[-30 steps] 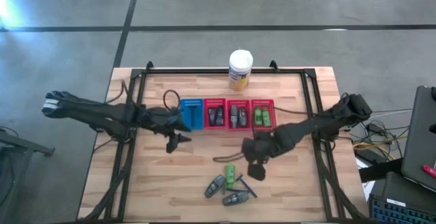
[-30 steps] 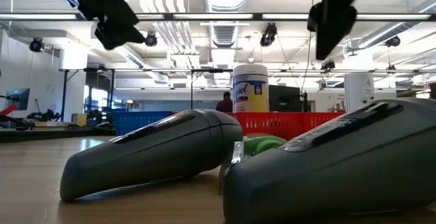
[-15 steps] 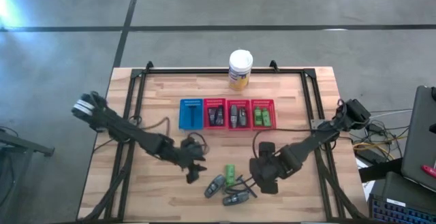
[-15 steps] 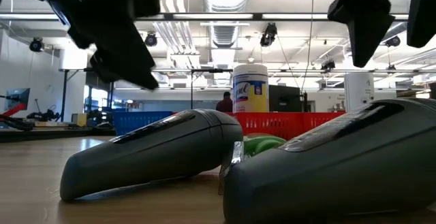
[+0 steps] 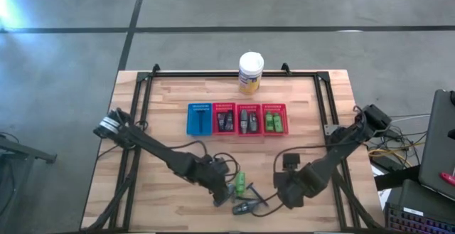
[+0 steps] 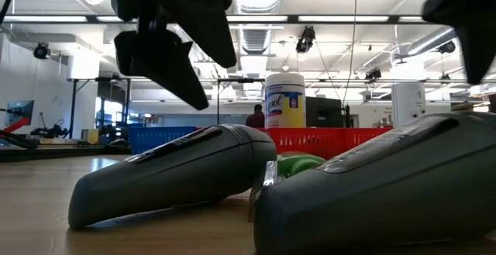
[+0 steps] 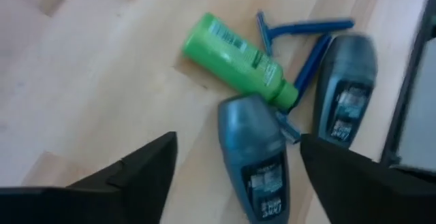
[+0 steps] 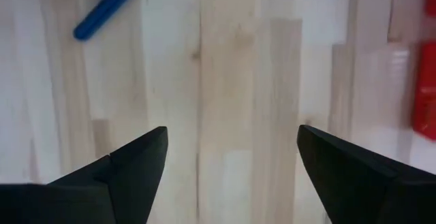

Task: Pick & Place Travel size toiletries
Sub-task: Put the black deodorant into the middle red bin

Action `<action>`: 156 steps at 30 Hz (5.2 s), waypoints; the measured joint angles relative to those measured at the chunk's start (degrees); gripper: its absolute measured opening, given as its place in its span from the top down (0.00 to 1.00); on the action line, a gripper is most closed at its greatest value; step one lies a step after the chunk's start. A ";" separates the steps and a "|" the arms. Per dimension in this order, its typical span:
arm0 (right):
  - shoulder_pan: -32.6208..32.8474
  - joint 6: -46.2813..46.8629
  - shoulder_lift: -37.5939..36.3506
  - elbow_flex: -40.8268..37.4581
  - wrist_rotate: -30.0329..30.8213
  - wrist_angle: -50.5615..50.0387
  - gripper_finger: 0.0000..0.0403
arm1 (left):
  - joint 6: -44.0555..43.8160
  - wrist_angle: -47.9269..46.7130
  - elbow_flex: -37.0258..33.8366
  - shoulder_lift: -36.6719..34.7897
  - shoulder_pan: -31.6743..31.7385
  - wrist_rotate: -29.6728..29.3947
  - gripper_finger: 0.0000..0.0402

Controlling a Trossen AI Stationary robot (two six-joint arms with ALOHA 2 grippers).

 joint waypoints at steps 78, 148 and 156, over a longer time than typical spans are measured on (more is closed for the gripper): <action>-15.95 32.53 -23.35 -18.09 6.57 47.41 0.13 | 32.93 -15.08 17.30 -1.20 5.12 -19.33 0.46; -29.47 7.30 -26.15 -16.02 8.54 65.58 0.09 | 15.12 47.13 -4.38 -15.48 28.74 16.73 0.46; -30.36 7.42 -26.15 -16.02 8.30 63.34 0.09 | 14.51 48.05 -4.38 -15.26 29.63 18.27 0.46</action>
